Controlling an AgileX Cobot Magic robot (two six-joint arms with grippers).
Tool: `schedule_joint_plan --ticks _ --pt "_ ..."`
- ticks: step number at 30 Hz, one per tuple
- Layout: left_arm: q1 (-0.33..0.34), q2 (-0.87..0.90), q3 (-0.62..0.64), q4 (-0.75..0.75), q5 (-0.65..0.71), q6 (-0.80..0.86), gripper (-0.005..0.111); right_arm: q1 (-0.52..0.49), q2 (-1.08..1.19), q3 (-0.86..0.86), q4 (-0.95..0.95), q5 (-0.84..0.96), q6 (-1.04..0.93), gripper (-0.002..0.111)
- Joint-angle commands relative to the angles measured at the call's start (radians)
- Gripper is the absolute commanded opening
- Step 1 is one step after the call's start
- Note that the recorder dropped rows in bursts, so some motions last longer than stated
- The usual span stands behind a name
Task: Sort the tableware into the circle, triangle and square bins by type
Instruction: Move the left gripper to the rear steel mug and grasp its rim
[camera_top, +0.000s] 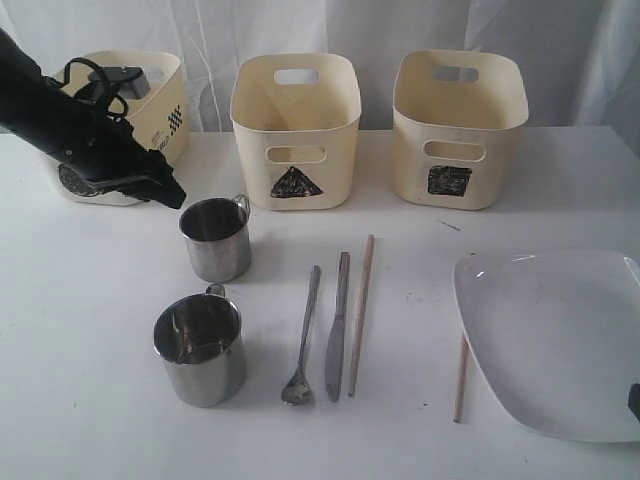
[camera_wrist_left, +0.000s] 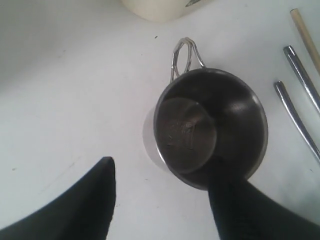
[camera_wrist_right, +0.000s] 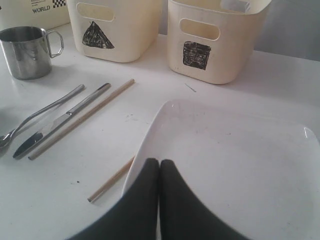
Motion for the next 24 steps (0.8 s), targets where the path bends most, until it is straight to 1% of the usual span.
schedule_joint_plan --ticks 1,6,10,20,22,23,24 --pt "-0.017 0.002 0.007 -0.025 -0.018 0.016 0.059 -0.008 -0.006 0.006 0.003 -0.006 -0.002 0.0" --pt "-0.063 0.022 0.007 -0.03 -0.075 0.05 0.059 -0.008 -0.006 0.006 0.003 -0.006 -0.002 0.0" --pt "-0.084 0.054 0.007 -0.014 -0.119 0.05 0.059 -0.008 -0.006 0.006 0.003 -0.006 -0.002 0.0" --pt "-0.084 0.117 0.007 0.01 -0.155 0.05 0.059 -0.008 -0.006 0.006 0.003 -0.006 -0.002 0.0" --pt "-0.084 0.123 0.007 0.012 -0.173 0.05 0.053 -0.008 -0.006 0.006 0.003 -0.006 -0.002 0.0" --pt "-0.084 0.123 0.007 0.012 -0.178 0.048 0.045 -0.008 -0.006 0.006 0.003 -0.006 -0.002 0.0" --pt "-0.084 0.12 0.002 0.02 -0.173 0.039 0.033 -0.008 -0.006 0.006 0.003 -0.006 -0.002 0.0"
